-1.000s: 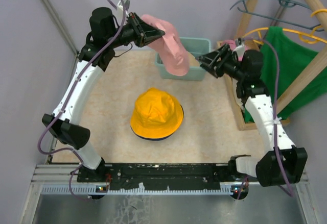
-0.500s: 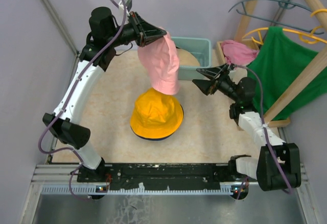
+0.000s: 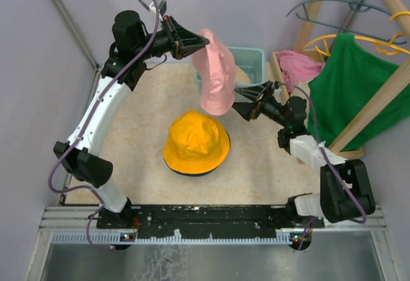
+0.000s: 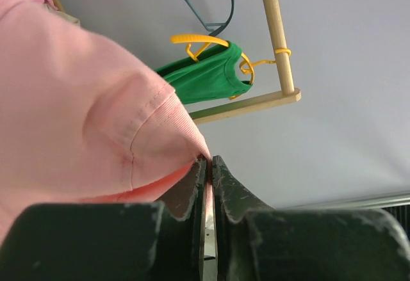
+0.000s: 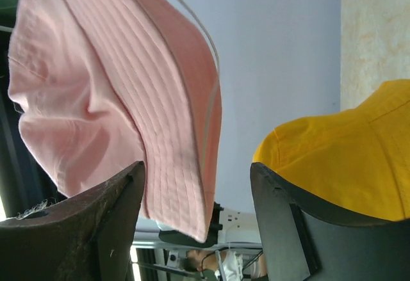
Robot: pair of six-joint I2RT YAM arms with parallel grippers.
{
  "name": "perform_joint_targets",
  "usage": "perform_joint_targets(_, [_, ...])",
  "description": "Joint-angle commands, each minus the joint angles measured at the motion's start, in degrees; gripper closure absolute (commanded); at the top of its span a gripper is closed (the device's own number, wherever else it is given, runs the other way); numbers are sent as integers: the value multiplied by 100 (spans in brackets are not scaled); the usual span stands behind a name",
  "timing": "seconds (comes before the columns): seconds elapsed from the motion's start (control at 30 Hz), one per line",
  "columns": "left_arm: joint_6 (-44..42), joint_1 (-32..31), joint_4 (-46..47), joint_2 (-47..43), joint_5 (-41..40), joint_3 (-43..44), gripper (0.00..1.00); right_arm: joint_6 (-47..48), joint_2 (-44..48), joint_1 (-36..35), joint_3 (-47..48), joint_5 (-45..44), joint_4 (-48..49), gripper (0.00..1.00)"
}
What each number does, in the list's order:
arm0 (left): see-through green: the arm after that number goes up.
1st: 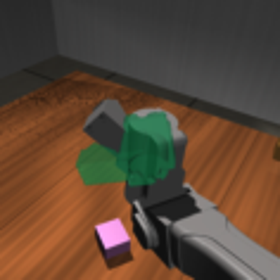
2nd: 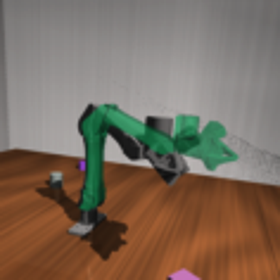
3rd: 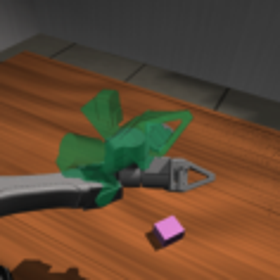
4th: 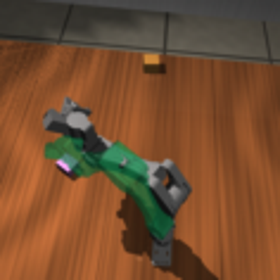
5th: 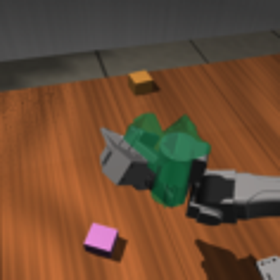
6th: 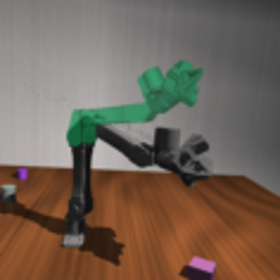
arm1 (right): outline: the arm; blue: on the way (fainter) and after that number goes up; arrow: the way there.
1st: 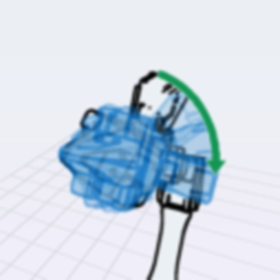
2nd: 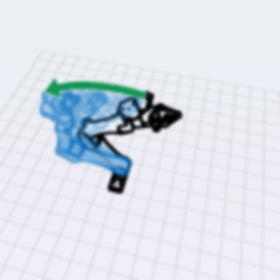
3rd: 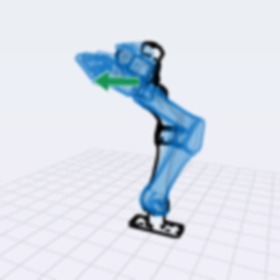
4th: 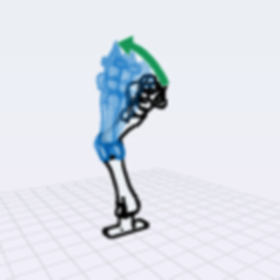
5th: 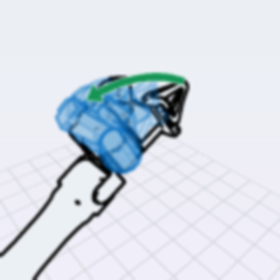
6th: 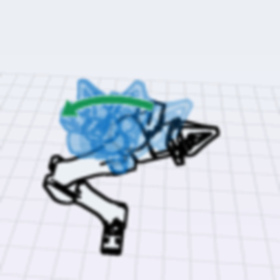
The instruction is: Stack the hats
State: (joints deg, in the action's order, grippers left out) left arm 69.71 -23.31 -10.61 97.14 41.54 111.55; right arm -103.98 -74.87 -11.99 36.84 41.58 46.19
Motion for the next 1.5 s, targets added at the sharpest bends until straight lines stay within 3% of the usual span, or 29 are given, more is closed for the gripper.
perform_joint_targets(0.0, [125, 7, 349, -263, 128, -67, 89, -10, -139, -67, 397, -190, 637, 33])
perform_joint_targets(0.43, [223, 27, 532, -371, 228, -303, 89, -142, -1141, -469, 1302, -287, 1149, 30])
perform_joint_targets(0.73, [287, 121, 586, -328, 275, -205, 89, 882, -710, -331, 1117, -262, -47, 30])
perform_joint_targets(1.03, [331, 118, 613, -332, 274, -230, 90, 492, -1111, -463, 1322, -256, 603, 30])
perform_joint_targets(1.07, [318, 123, 621, -348, 268, -263, 90, 411, -1162, -495, 1380, -264, 687, 33])
perform_joint_targets(1.13, [295, 128, 643, -399, 246, -387, 90, 314, -1228, -523, 1495, -265, 755, 49])
perform_joint_targets(1.27, [167, 258, 631, -553, 244, -738, 90, 172, -1187, -520, 1541, -232, 812, 95])
perform_joint_targets(1.3, [123, 328, 615, -615, 253, -862, 90, 175, -1157, -523, 1543, -226, 785, 100])
perform_joint_targets(1.47, [-199, 982, 300, -1078, 323, -1567, 92, 256, -888, -523, 1569, -191, 458, 100])
